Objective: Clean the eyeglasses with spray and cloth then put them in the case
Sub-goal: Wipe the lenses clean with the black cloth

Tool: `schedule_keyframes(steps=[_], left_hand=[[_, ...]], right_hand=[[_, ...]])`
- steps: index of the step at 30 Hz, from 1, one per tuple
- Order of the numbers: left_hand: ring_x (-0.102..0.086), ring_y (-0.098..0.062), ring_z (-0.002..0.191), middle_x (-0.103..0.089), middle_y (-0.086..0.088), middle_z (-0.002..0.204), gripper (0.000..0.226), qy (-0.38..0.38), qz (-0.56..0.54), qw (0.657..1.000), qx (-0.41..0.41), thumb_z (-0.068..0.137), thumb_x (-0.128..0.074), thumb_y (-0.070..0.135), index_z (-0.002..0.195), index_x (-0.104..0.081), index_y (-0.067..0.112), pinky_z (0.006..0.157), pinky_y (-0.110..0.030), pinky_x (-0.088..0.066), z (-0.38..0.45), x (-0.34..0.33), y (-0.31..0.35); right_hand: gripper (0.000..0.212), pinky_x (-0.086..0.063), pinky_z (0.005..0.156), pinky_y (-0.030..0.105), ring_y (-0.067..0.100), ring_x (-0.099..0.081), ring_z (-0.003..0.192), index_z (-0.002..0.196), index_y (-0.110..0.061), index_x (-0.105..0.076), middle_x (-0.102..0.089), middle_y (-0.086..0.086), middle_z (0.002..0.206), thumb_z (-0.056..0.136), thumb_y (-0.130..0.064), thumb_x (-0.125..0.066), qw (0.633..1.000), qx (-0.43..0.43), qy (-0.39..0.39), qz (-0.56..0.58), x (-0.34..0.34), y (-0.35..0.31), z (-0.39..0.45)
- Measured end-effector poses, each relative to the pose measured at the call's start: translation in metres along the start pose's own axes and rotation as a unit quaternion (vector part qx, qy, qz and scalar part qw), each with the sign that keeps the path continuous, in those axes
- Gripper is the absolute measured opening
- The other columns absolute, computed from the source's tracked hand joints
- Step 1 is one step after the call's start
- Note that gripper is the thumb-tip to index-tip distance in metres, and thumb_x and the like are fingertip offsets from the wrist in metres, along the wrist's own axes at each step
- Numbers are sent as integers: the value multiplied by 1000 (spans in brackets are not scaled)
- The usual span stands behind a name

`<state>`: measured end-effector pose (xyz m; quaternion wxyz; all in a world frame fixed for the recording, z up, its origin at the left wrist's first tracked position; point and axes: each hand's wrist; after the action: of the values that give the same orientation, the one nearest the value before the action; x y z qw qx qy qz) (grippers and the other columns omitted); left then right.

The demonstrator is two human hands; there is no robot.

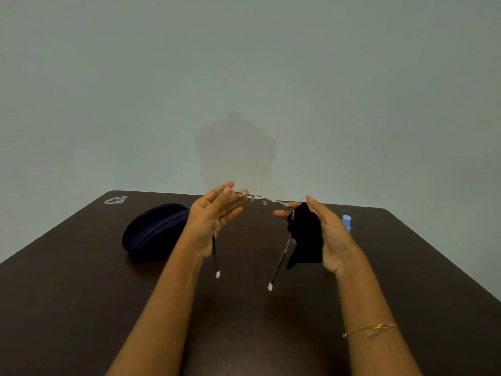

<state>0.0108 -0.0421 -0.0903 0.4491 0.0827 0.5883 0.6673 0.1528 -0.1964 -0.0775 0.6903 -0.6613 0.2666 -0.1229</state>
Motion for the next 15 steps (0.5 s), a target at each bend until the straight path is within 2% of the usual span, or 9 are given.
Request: schedule_keyframes(steps=[2,5,7,11,13,15], left_hand=[[-68,-18,95,-74,-6,97,51,-9,-10,1000,4,70,-62,34,116,-56,13,78,-25,-57,-1,0,-3],[-68,-18,96,-73,-5,99,52,-17,-17,1000,11,71,-60,36,118,-55,15,83,-28,-55,-2,1,-8],[-67,-17,96,-73,-3,100,53,-26,-10,999,15,72,-58,36,120,-53,16,84,-29,-55,-3,1,-12],[-64,-16,103,-70,0,108,54,-34,14,999,27,74,-54,41,123,-50,19,89,-32,-51,-5,-2,-15],[-59,-16,109,-64,-2,118,58,34,60,997,19,75,-55,44,126,-49,18,92,-33,-45,-6,-10,-15],[-57,-16,103,-63,-4,114,43,192,101,976,-22,82,-57,40,116,-56,14,83,-25,-45,-3,-20,-17]], right_hand=[[43,-44,69,25,3,-65,66,93,-18,-67,-75,-3,89,73,-53,-56,1000,15,-14,-18,1,-1,2],[42,-46,70,23,10,-57,70,84,-21,-72,-71,0,85,54,-50,-68,997,45,-18,-63,-3,-3,3],[37,-47,69,20,11,-55,73,77,-19,-75,-68,3,86,53,-46,-70,995,61,-8,-82,-4,-2,3],[39,-51,64,9,6,-65,77,88,-13,-72,-75,-5,78,55,-33,-74,993,105,-1,-55,-6,-4,5],[30,-51,72,10,6,-67,82,86,-19,-71,-75,-4,80,58,-27,-77,986,151,30,-66,-9,-7,7],[27,-50,78,10,3,-67,86,90,-20,-68,-73,-5,86,65,-18,-78,964,224,65,-126,-15,-8,9]])
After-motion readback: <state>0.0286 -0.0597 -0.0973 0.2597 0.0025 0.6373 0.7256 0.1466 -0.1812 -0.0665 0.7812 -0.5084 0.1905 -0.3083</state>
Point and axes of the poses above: each hand's wrist, its own z-axis towards the middle knuckle, its own x-axis out of the back of the hand, y = z × x
